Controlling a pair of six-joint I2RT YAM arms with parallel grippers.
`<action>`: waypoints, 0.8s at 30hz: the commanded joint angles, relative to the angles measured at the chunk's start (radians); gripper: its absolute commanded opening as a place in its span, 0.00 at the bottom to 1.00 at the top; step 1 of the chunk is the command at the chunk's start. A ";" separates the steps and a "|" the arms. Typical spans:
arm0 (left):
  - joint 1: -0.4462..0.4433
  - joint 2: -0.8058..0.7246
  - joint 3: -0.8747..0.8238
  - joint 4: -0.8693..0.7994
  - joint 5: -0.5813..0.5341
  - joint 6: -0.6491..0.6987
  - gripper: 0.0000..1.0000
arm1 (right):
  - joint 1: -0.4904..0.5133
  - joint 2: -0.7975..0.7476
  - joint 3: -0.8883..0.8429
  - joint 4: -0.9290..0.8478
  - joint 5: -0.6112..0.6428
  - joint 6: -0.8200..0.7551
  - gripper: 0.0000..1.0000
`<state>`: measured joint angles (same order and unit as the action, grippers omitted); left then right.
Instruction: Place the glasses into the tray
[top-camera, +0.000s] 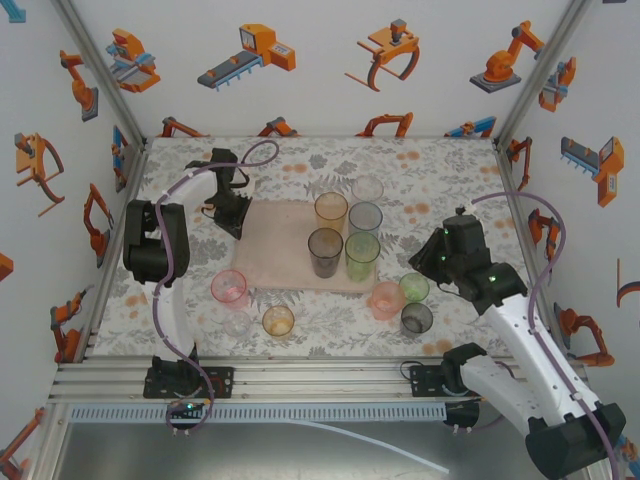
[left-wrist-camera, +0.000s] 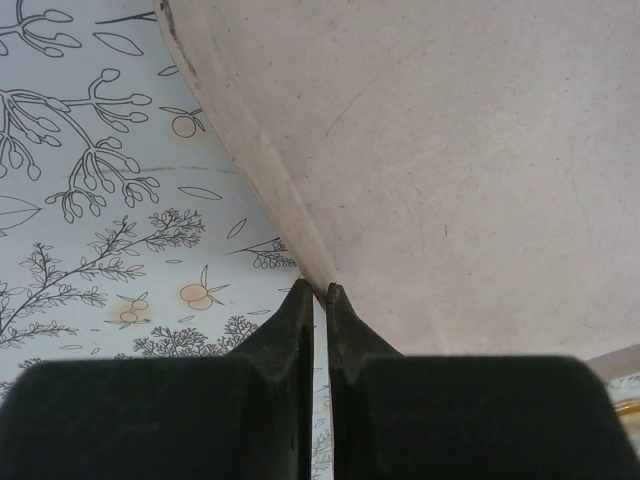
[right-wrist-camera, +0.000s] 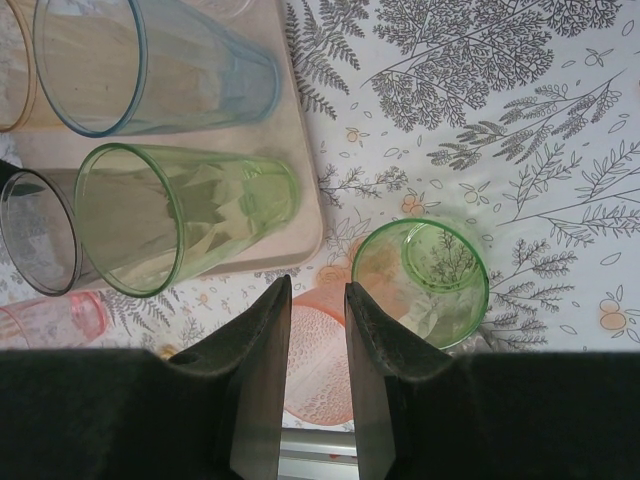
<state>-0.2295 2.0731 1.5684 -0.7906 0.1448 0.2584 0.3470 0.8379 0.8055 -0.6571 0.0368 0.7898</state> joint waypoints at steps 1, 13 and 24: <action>-0.005 -0.048 0.024 -0.065 -0.016 0.025 0.13 | -0.006 0.006 0.010 0.025 -0.008 0.011 0.31; 0.040 -0.145 0.253 -0.205 -0.023 0.028 0.41 | -0.007 0.046 0.061 0.021 -0.015 -0.012 0.31; 0.044 -0.539 0.069 -0.369 0.113 0.102 0.71 | -0.007 0.036 0.087 -0.012 -0.032 -0.021 0.31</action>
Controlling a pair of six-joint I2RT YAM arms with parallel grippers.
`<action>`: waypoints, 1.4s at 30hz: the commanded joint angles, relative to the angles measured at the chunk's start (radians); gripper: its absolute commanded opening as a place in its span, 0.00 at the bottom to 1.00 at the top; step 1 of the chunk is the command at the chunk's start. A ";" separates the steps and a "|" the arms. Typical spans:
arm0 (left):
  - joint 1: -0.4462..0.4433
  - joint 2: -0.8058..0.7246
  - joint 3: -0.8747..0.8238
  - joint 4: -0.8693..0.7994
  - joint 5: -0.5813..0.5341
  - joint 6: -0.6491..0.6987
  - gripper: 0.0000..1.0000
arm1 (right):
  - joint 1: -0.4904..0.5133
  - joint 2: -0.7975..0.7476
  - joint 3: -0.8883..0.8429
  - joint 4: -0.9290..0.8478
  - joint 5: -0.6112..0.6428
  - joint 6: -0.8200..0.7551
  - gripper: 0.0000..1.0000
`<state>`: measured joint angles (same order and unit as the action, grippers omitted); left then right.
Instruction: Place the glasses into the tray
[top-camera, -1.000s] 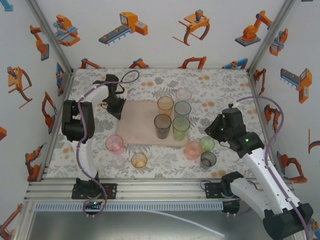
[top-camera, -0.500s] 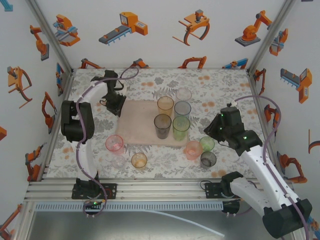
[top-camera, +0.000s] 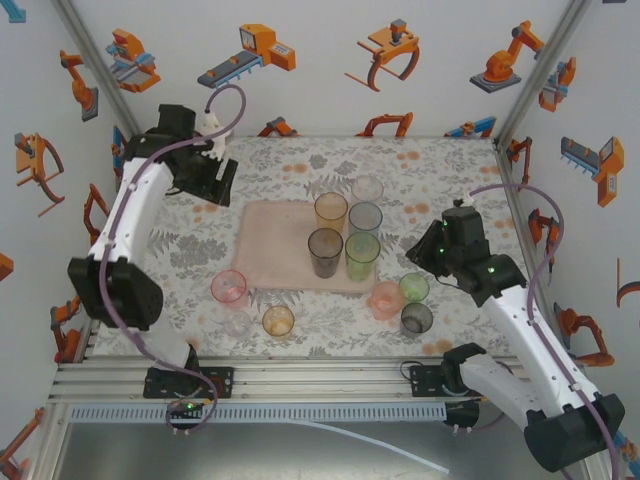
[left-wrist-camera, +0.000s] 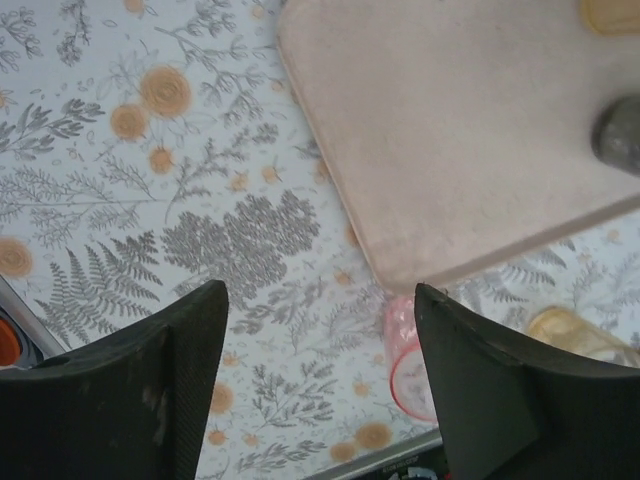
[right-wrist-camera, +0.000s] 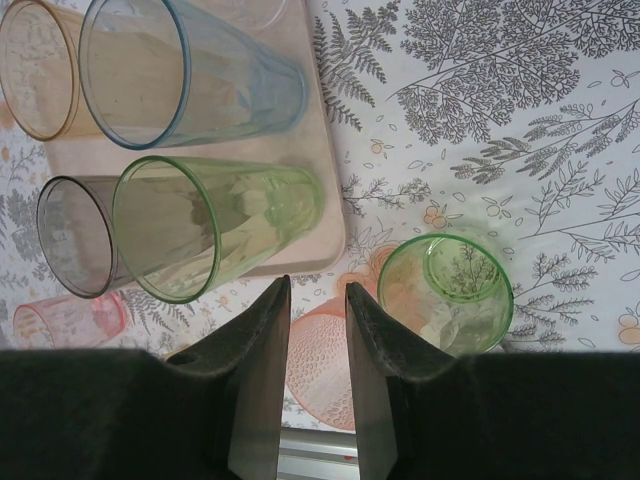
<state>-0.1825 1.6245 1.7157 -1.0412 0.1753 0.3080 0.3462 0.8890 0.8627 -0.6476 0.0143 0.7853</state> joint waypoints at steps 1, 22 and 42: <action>-0.003 -0.134 -0.120 -0.137 0.110 0.065 0.71 | -0.006 -0.013 0.030 -0.026 -0.011 -0.018 0.31; -0.003 -0.470 -0.715 0.091 0.045 0.075 0.47 | -0.007 -0.014 0.033 -0.033 -0.054 0.007 0.31; -0.003 -0.304 -0.757 0.233 0.048 0.076 0.39 | -0.006 -0.004 0.023 -0.022 -0.047 0.003 0.31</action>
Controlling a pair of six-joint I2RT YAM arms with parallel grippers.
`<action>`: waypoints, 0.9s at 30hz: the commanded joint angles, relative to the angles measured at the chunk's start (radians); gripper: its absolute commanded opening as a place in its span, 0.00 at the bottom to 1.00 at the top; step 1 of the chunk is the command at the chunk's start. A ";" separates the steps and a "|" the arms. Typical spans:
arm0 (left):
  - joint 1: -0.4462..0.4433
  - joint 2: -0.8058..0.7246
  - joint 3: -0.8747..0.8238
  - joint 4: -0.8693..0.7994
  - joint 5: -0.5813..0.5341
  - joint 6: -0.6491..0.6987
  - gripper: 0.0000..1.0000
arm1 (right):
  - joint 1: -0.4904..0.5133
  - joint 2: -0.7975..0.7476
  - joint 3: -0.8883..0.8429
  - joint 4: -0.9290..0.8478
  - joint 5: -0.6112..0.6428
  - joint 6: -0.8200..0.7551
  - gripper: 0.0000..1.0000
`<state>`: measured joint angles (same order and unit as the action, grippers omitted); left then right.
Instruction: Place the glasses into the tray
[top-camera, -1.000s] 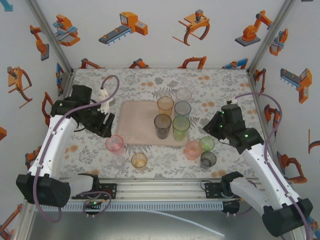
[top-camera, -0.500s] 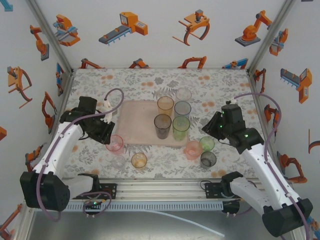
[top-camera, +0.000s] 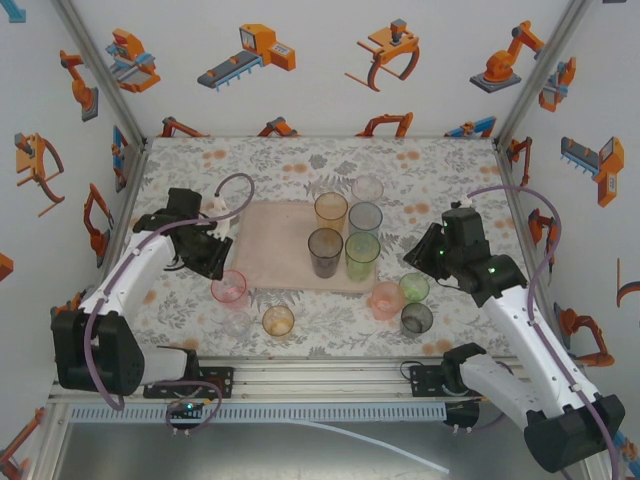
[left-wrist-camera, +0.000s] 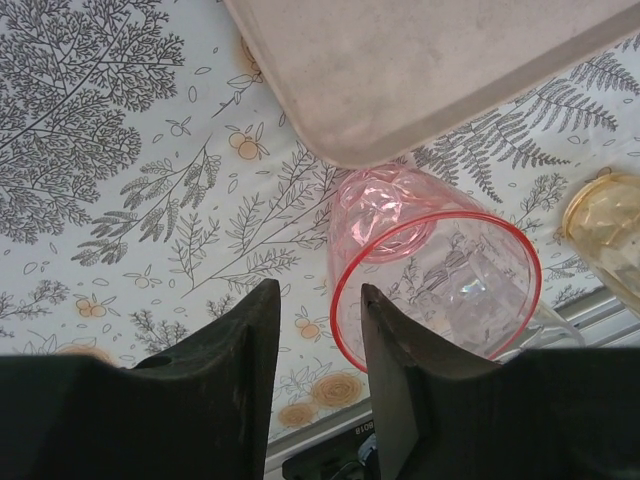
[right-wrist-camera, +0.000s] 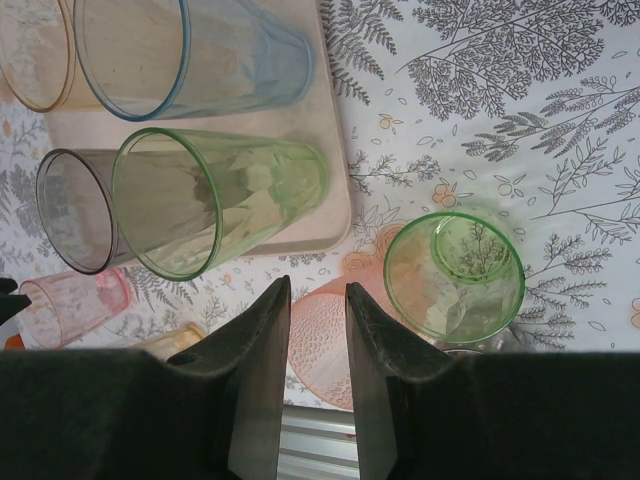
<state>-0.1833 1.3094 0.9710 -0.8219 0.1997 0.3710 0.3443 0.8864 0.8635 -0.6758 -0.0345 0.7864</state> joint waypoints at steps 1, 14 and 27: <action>-0.004 0.015 -0.014 0.016 0.025 0.015 0.37 | -0.005 -0.002 0.022 0.007 0.003 0.002 0.31; -0.027 0.033 -0.040 0.035 0.033 0.009 0.23 | -0.004 -0.028 -0.006 0.010 0.013 0.010 0.31; -0.036 0.034 0.010 0.010 0.026 -0.031 0.10 | -0.004 -0.038 -0.013 0.007 0.021 0.008 0.31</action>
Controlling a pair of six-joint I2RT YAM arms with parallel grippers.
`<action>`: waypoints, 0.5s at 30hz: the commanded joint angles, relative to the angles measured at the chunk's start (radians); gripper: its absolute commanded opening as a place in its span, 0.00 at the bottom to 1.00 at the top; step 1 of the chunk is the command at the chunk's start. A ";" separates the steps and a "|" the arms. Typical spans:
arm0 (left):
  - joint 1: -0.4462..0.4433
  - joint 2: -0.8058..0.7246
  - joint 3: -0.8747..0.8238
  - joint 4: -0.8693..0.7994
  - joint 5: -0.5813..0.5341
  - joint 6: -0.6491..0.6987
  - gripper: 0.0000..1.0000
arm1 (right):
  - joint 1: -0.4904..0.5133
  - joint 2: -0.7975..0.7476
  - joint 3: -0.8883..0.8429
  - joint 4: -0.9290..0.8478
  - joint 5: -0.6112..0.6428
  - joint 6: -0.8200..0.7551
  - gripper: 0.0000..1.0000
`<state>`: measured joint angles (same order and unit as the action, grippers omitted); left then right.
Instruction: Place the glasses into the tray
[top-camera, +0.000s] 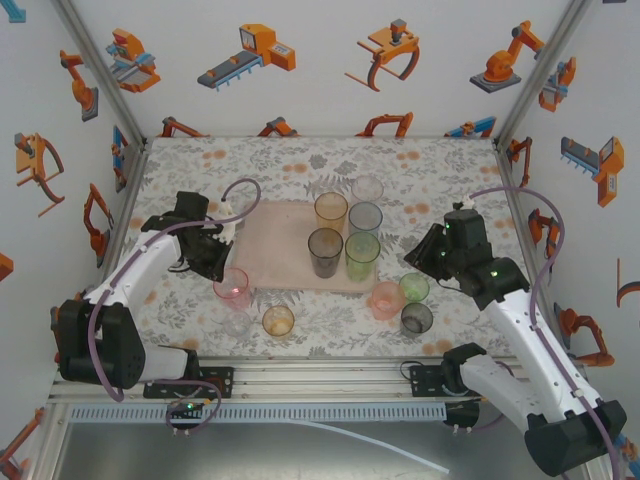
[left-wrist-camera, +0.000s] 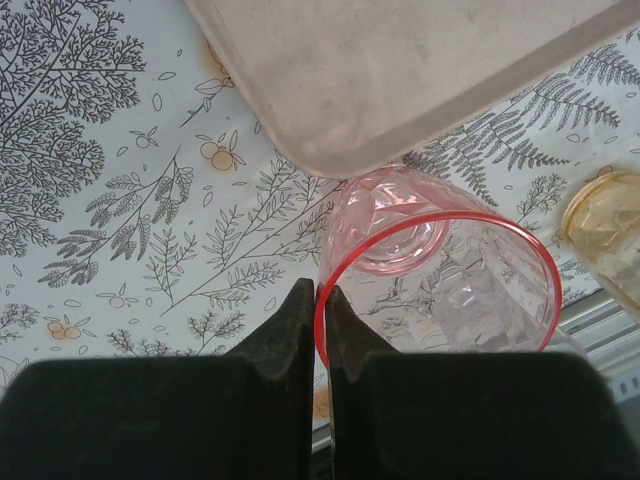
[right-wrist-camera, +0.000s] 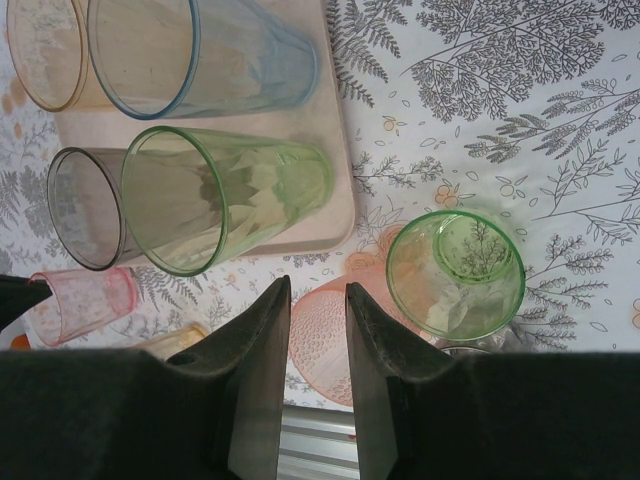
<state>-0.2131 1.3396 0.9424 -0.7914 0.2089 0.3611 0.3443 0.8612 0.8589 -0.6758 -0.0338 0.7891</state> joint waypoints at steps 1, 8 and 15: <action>-0.007 0.003 0.048 -0.030 0.017 -0.022 0.10 | -0.004 -0.012 -0.008 0.007 0.020 0.006 0.31; -0.009 -0.027 0.158 -0.100 0.009 -0.034 0.10 | -0.005 -0.014 -0.014 0.009 0.021 0.004 0.31; -0.028 0.019 0.293 -0.137 0.017 -0.052 0.10 | -0.004 -0.016 -0.009 0.010 0.021 0.001 0.31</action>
<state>-0.2268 1.3407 1.1812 -0.8879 0.2058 0.3363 0.3443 0.8597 0.8516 -0.6754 -0.0334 0.7891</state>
